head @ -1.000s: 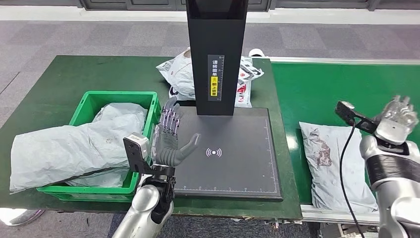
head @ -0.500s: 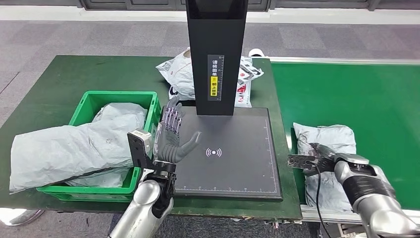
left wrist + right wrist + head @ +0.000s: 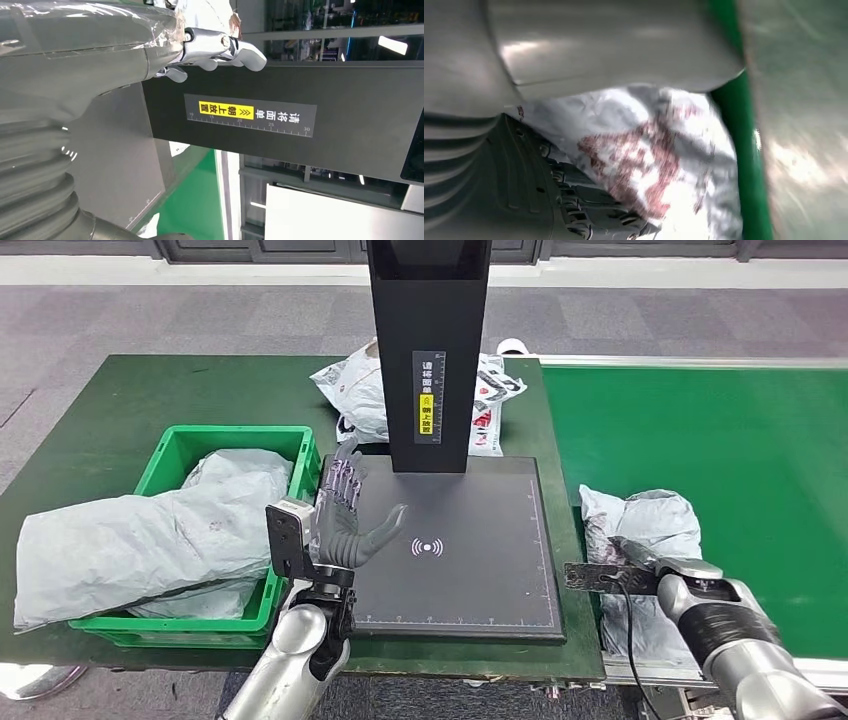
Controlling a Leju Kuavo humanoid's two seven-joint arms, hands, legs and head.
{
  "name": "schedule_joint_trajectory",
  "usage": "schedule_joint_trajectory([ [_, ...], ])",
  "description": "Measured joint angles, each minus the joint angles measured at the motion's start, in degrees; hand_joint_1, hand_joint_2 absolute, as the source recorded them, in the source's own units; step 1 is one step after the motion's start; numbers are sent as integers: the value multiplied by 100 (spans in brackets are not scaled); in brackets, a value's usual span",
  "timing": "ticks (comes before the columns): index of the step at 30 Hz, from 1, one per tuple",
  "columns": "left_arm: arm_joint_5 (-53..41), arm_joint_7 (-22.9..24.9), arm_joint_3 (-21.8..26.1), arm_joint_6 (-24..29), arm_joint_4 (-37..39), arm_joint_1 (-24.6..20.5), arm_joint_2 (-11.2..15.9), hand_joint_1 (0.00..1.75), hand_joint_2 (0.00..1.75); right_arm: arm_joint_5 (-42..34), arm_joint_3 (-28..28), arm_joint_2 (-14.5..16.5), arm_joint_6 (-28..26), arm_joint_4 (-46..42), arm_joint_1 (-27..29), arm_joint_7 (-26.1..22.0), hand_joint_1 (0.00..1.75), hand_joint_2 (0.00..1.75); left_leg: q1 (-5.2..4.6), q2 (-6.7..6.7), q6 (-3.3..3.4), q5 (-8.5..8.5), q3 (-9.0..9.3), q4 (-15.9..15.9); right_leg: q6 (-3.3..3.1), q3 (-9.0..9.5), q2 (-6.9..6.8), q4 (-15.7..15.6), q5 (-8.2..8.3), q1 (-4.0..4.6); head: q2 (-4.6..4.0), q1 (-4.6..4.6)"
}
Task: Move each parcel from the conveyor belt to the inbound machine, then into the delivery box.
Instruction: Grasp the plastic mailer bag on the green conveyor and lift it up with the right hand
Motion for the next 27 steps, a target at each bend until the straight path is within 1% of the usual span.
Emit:
schedule_joint_trajectory([
  [3, -15, 12, 1, 25, 20, 0, 0, 0, 175, -226, 108, -130, -72, -178, 74, 156, 175, 175, 11, -12, 0, 1, 2, 0, -7, 10, -13, 0, -6, 5, 0, 0],
  [8, -19, 13, -1, 64, 81, -3, -2, 0, 175, -425, 192, -254, -254, -424, 233, 333, 175, 175, 16, -17, 0, 1, 3, 0, -8, 17, -18, -1, -7, 5, 0, 0],
  [13, -20, 13, 0, 94, 115, -6, -2, 0, 175, -556, 233, -360, -289, -660, 368, 397, 175, 175, 15, -20, 1, 0, 2, 1, -7, 17, -20, -2, -7, 4, 0, 0],
  [21, -23, 13, 1, 121, 127, -12, -2, 0, 175, -633, 273, -426, -306, -827, 493, 413, 175, 175, 15, -27, 1, 0, 0, 1, -7, 17, -27, -2, -8, 4, 0, 0],
  [27, -74, 10, 0, 172, 125, 1, 9, 0, 175, -1000, 276, -466, -482, -960, 577, 504, 175, 175, 14, -30, 1, 0, -3, 1, -7, 17, -28, -2, -8, 3, 0, 0],
])
